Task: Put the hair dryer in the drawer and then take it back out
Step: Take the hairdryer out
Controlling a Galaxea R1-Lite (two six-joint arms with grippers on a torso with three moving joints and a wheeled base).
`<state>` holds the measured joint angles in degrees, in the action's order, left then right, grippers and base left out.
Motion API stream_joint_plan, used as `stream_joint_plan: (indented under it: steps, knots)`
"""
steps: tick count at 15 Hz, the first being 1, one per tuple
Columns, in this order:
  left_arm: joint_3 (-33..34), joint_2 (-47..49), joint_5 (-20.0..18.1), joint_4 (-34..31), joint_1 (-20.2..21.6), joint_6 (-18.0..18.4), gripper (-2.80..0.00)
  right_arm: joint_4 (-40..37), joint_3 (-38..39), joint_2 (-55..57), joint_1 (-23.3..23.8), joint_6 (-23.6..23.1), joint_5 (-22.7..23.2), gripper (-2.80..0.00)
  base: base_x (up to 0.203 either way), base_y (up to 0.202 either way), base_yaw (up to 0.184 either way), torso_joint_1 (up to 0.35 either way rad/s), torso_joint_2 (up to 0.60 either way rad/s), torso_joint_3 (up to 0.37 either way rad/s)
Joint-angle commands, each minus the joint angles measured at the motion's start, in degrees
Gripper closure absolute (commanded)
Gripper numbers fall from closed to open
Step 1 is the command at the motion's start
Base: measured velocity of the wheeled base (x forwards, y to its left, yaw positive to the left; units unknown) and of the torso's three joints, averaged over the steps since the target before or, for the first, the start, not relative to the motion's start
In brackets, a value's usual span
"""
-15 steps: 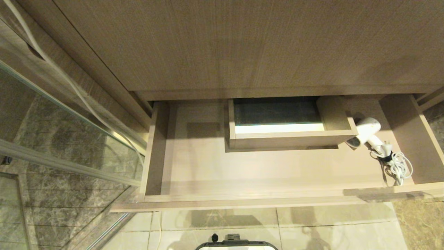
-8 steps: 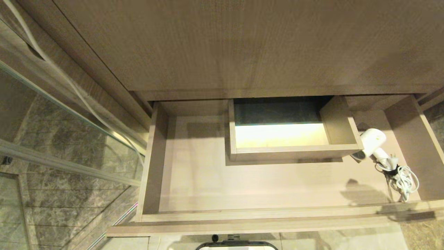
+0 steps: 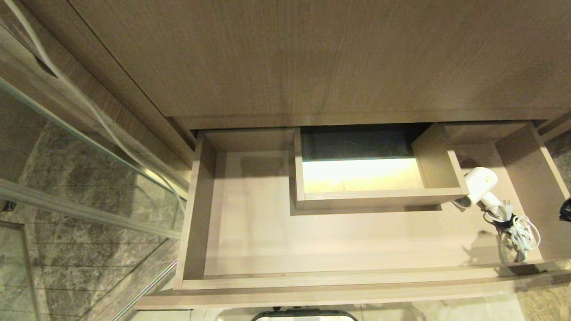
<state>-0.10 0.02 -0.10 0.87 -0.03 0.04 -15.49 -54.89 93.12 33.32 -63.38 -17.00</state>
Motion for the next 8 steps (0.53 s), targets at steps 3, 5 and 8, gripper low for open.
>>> stream_joint_plan:
  steps: [3,5,8]
  knots:
    - [0.01,0.06,0.01,0.01,-0.01,0.00,0.00,3.62,-3.79,8.97,-0.23,3.75,1.96,-2.80,0.000,0.000,0.000,0.000,0.00,0.000]
    - [0.01,0.06,0.01,0.01,-0.05,-0.04,0.00,3.95,-5.31,12.47,-1.32,5.70,6.63,-2.80,0.000,0.000,0.000,0.000,0.00,0.000]
    - [0.01,0.06,0.01,0.01,0.01,0.04,0.00,3.92,-11.86,18.98,-2.97,8.39,19.82,-2.80,0.000,0.000,0.000,0.000,0.00,0.000]
